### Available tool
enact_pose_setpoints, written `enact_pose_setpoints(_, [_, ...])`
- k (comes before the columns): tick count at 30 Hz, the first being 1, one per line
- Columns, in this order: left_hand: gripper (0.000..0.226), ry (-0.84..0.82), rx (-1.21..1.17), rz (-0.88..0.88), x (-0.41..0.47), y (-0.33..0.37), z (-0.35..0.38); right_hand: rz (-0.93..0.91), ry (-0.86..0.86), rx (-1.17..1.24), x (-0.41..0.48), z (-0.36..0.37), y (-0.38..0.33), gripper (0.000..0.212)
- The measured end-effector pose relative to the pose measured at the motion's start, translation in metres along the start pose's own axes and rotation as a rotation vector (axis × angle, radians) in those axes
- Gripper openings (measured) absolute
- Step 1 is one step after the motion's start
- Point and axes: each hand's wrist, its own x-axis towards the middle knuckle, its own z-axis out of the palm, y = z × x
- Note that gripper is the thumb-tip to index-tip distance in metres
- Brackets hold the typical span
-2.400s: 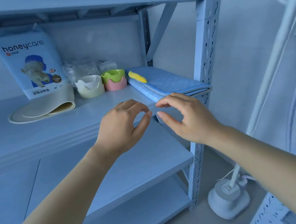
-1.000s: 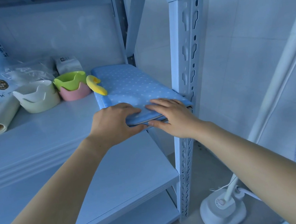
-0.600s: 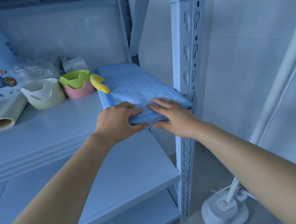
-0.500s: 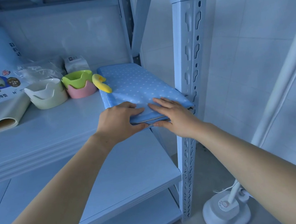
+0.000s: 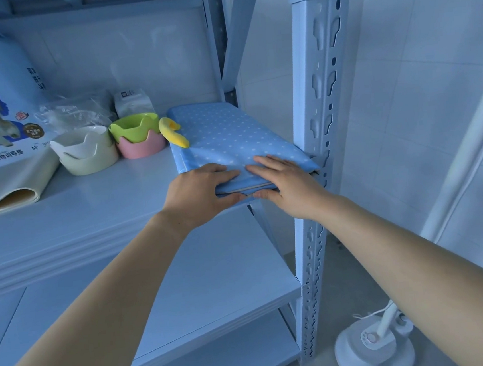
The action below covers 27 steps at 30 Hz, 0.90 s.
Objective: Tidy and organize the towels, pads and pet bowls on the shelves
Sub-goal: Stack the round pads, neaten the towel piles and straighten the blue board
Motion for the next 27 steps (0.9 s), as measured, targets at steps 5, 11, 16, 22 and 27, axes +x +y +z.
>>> enact_pose_setpoints(5, [0.048, 0.030, -0.024, 0.018, 0.008, -0.008, 0.003, 0.000, 0.010, -0.010, 0.013, 0.001, 0.003, 0.051])
enact_pose_setpoints(11, [0.045, 0.066, -0.056, 0.034, 0.021, -0.020, 0.006, -0.004, -0.004, -0.046, 0.030, 0.003, 0.007, 0.048])
enact_pose_setpoints(16, [0.044, 0.040, -0.033, 0.050, 0.038, -0.034, 0.012, 0.001, -0.006, -0.032, 0.049, 0.006, 0.011, 0.047])
enact_pose_setpoints(22, [0.046, 0.039, -0.011, 0.067, 0.055, -0.048, 0.019, 0.011, -0.020, -0.008, 0.066, 0.011, 0.018, 0.049])
enact_pose_setpoints(27, [0.047, 0.018, 0.005, 0.055, 0.065, -0.055, 0.022, 0.013, -0.030, 0.001, 0.080, 0.014, 0.022, 0.050])
